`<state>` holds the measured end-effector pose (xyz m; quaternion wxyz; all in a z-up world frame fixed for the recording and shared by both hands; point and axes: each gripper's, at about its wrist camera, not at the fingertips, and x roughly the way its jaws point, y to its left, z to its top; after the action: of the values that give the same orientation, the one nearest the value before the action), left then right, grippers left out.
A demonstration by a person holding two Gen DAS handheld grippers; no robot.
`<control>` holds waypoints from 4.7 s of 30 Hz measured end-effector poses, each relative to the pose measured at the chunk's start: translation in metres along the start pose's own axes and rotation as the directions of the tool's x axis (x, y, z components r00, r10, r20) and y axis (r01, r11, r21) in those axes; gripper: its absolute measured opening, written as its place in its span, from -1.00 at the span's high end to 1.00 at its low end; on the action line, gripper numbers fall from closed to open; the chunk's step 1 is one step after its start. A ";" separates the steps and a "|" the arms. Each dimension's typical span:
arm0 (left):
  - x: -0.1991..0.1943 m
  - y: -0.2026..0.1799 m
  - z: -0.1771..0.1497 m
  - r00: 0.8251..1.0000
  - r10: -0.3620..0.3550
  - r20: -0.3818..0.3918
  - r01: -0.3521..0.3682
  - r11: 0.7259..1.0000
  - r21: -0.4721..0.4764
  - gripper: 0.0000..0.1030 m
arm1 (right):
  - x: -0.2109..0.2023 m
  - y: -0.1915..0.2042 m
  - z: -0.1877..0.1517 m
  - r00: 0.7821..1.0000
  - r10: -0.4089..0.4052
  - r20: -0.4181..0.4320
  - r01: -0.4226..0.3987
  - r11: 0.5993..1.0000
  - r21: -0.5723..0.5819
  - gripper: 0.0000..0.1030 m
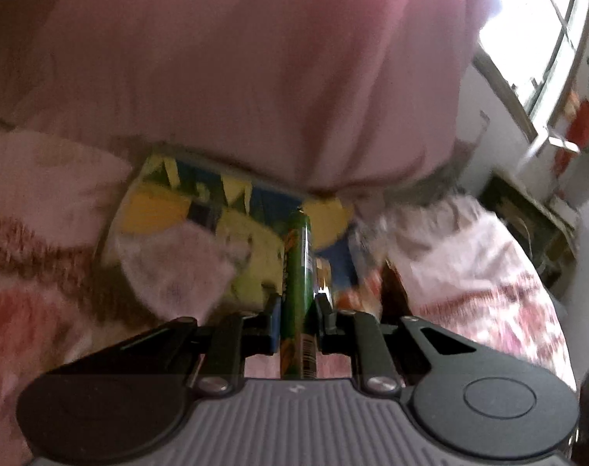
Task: Organize snacks
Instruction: 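Lift the green tube and brown candy and carry both over the tray, then open both grippers to drop the green tube and brown candy into the tray, then lift both tools from the tray and move back over the snack pile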
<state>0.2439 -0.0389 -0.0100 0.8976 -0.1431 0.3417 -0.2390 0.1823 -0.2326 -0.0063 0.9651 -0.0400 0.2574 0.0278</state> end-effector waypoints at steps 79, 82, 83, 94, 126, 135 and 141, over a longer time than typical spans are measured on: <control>-0.091 -0.021 -0.019 0.876 0.418 0.239 -0.445 0.893 0.071 -0.99 | -0.094 -0.011 0.020 0.998 0.023 0.063 -0.032 0.988 0.149 -0.99; -0.107 -0.025 -0.034 0.869 0.434 0.240 -0.461 0.884 0.072 -0.99 | -0.110 -0.005 0.010 0.998 0.024 0.053 -0.031 0.990 0.138 -0.99; -0.112 -0.027 -0.040 0.866 0.441 0.234 -0.468 0.881 0.072 -0.99 | -0.116 -0.003 0.007 0.998 0.024 0.051 -0.030 0.991 0.131 -0.99; -0.177 -0.040 -0.094 0.816 0.534 0.224 -0.560 0.825 0.076 -0.99 | -0.164 0.021 -0.018 0.999 0.035 0.011 -0.036 0.993 0.113 -0.99; -0.237 -0.062 -0.145 0.757 0.619 0.210 -0.623 0.781 -0.056 -0.99 | -0.210 0.060 -0.027 0.991 -0.078 -0.109 0.081 0.996 0.025 -0.99; -0.235 -0.060 -0.145 0.747 0.634 0.200 -0.637 0.769 -0.055 -0.99 | -0.201 0.068 -0.033 0.991 -0.066 -0.112 0.063 0.998 -0.028 -0.99; -0.228 -0.043 -0.144 0.733 0.664 0.149 -0.658 0.747 -0.094 -0.99 | -0.188 0.064 -0.044 0.987 -0.065 -0.149 0.060 0.997 -0.039 -0.99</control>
<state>-0.0174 0.0312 0.0281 0.9473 -0.0482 0.2953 0.1145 -0.0071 -0.1793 0.0451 0.9424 -0.0665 0.3277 -0.0012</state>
